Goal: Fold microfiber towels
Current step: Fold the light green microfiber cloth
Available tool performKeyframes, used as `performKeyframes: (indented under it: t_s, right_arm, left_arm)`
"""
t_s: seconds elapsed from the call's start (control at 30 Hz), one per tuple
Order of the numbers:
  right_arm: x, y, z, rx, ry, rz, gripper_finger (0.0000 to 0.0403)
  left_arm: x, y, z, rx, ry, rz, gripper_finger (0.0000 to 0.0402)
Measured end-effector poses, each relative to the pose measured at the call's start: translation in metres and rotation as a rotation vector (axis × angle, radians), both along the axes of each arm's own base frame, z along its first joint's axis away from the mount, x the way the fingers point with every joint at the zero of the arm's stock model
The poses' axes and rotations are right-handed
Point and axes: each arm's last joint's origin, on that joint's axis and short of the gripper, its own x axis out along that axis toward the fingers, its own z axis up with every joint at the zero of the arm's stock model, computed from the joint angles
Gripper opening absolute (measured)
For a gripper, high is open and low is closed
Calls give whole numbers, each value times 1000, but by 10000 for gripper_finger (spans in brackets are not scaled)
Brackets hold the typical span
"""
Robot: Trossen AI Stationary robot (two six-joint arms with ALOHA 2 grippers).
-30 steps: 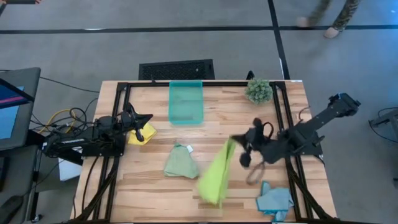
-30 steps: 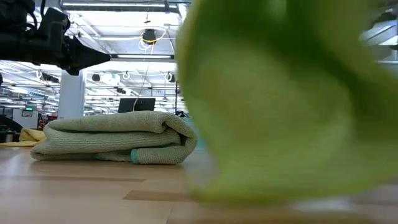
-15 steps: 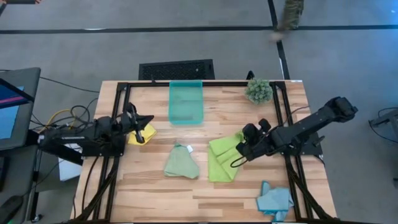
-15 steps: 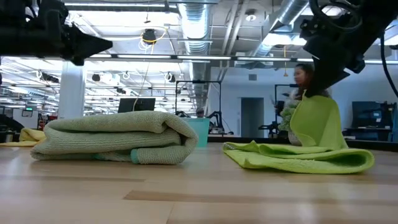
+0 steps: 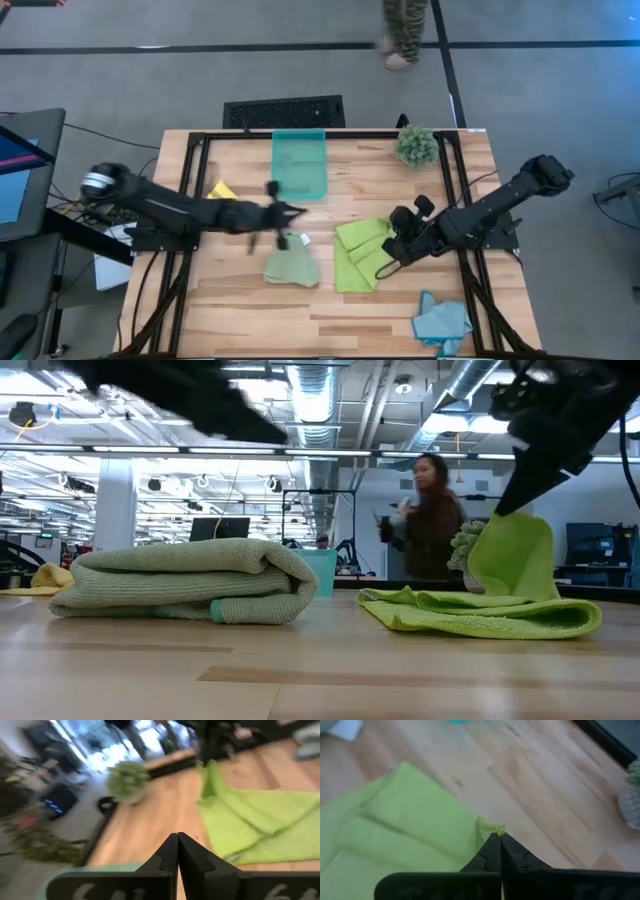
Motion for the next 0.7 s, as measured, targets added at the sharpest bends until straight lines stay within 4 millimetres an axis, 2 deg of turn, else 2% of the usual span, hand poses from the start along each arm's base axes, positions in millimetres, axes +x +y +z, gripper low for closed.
performKeyframes:
  t_s: [0.17,0.3,0.4,0.5,0.7]
  right_arm:
    - [-10,19,0,20,-15,62,10]
    - [-19,31,0,32,-39,85,10]
    - [-24,38,0,30,-64,99,10]
    - [-27,42,1,25,-84,112,10]
    - [-28,45,1,23,-98,120,10]
  left_arm:
    - [82,-11,-17,-1,188,-132,48]
    - [127,-18,-48,58,372,-164,98]
    - [148,-22,-65,79,509,-212,132]
    - [162,-25,-72,70,611,-264,155]
    - [171,-27,-81,74,696,-288,155]
